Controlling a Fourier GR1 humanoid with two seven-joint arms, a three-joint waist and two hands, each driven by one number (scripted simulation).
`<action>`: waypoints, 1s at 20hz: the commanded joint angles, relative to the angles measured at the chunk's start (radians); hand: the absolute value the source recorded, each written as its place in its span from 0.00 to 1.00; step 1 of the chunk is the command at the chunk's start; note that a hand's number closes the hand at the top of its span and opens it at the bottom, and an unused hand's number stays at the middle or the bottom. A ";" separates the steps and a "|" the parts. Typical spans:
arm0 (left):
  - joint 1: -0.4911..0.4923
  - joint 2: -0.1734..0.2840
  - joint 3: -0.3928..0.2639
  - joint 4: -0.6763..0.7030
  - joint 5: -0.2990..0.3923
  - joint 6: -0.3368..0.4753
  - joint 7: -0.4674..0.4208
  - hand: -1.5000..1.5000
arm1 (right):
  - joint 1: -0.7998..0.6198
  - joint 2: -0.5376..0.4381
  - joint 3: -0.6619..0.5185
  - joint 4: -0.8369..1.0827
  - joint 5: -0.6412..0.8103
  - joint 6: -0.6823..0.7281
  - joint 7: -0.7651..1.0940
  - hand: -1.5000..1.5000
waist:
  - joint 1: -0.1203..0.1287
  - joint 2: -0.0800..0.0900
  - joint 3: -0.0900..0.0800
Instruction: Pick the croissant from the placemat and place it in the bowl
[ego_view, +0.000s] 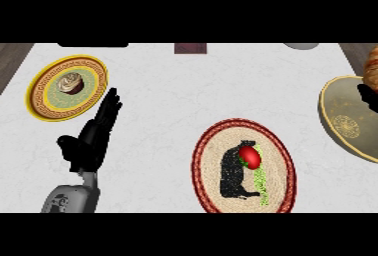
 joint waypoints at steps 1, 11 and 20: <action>-0.044 0.028 0.019 -0.059 0.008 -0.009 0.087 0.50 | 0.047 0.015 -0.026 0.167 0.055 -0.108 -0.152 1.00 | 0.000 -0.001 0.001; -0.052 -0.033 -0.033 -0.016 -0.029 0.016 0.074 0.50 | -0.096 -0.043 -0.072 0.724 0.072 -0.185 -0.428 1.00 | 0.008 0.003 0.001; -0.036 -0.009 0.000 -0.059 -0.014 0.012 0.083 0.50 | -0.078 -0.060 -0.182 0.983 -0.117 -0.040 -0.750 0.00 | 0.006 0.001 0.002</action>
